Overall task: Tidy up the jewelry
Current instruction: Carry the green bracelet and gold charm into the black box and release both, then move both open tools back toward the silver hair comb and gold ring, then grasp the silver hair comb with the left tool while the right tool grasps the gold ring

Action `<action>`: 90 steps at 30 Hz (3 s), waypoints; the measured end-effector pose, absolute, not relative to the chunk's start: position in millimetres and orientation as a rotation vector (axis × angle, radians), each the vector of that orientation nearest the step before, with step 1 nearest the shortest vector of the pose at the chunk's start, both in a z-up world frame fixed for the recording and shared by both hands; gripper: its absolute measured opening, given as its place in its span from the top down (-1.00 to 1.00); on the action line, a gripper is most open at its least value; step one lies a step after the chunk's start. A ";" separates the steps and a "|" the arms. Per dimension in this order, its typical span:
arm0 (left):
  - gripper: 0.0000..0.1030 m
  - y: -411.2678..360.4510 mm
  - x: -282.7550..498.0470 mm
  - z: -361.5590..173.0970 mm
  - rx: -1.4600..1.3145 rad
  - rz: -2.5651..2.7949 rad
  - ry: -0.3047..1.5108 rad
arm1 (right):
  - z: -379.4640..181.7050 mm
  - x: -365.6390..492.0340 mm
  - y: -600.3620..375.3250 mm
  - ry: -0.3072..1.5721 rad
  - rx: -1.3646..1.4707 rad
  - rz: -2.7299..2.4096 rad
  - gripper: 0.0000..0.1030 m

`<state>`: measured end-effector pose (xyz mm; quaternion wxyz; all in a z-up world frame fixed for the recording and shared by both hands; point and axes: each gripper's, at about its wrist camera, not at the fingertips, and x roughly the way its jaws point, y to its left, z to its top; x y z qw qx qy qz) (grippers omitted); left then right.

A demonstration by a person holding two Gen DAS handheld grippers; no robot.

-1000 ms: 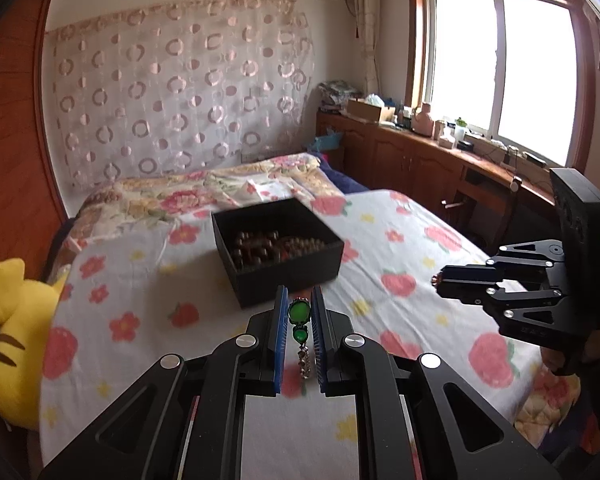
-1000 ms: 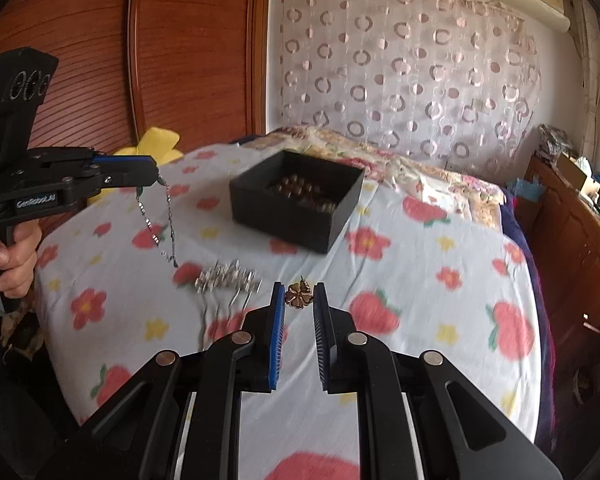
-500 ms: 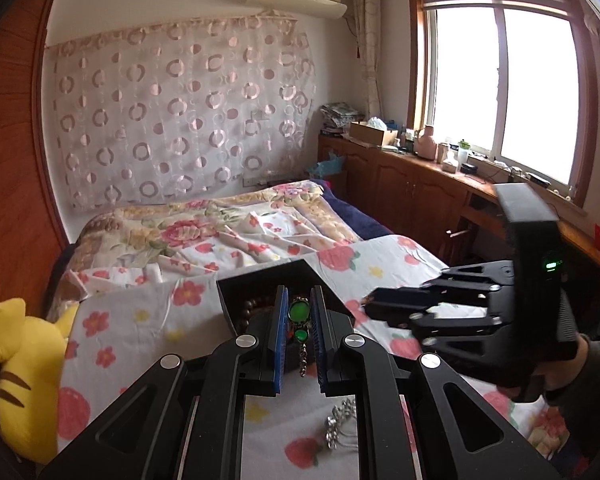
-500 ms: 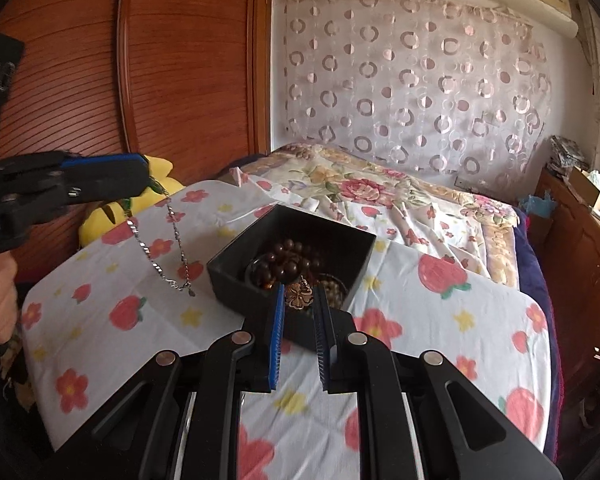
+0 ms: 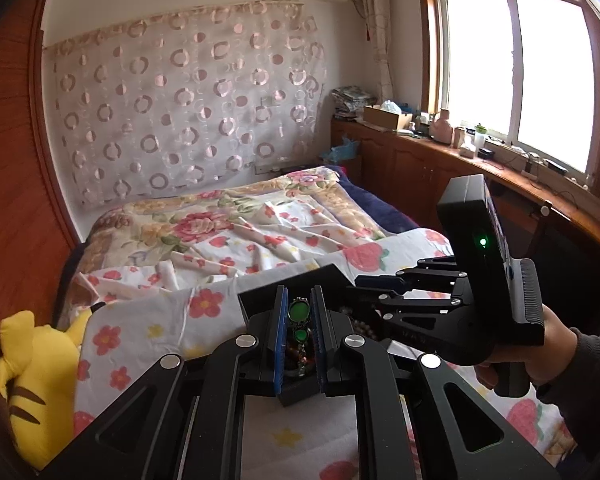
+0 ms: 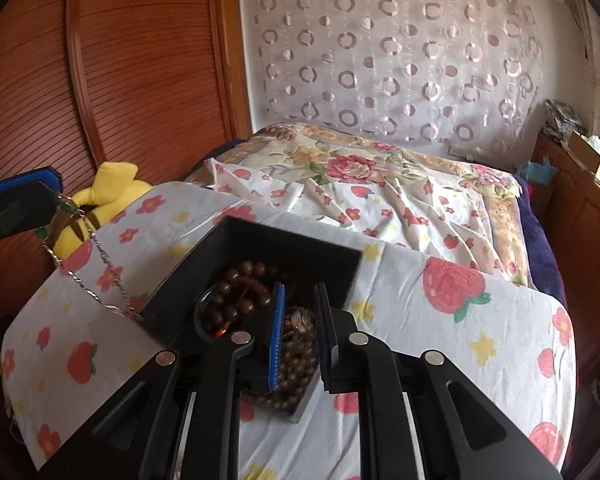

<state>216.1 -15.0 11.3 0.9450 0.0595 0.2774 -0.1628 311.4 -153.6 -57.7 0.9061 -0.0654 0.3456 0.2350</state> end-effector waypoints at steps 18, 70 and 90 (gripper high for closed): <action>0.79 -28.1 274.7 -19.6 0.111 -0.281 0.640 | -33.5 276.4 -197.2 0.656 -0.099 0.472 0.66; -0.80 14.6 78.0 -93.5 0.066 -0.295 0.651 | -118.1 62.5 -152.7 0.829 -0.226 0.653 0.67; -0.80 -5.2 111.1 -107.6 0.100 -0.346 0.721 | -106.9 68.8 -179.8 0.782 -0.219 0.597 0.77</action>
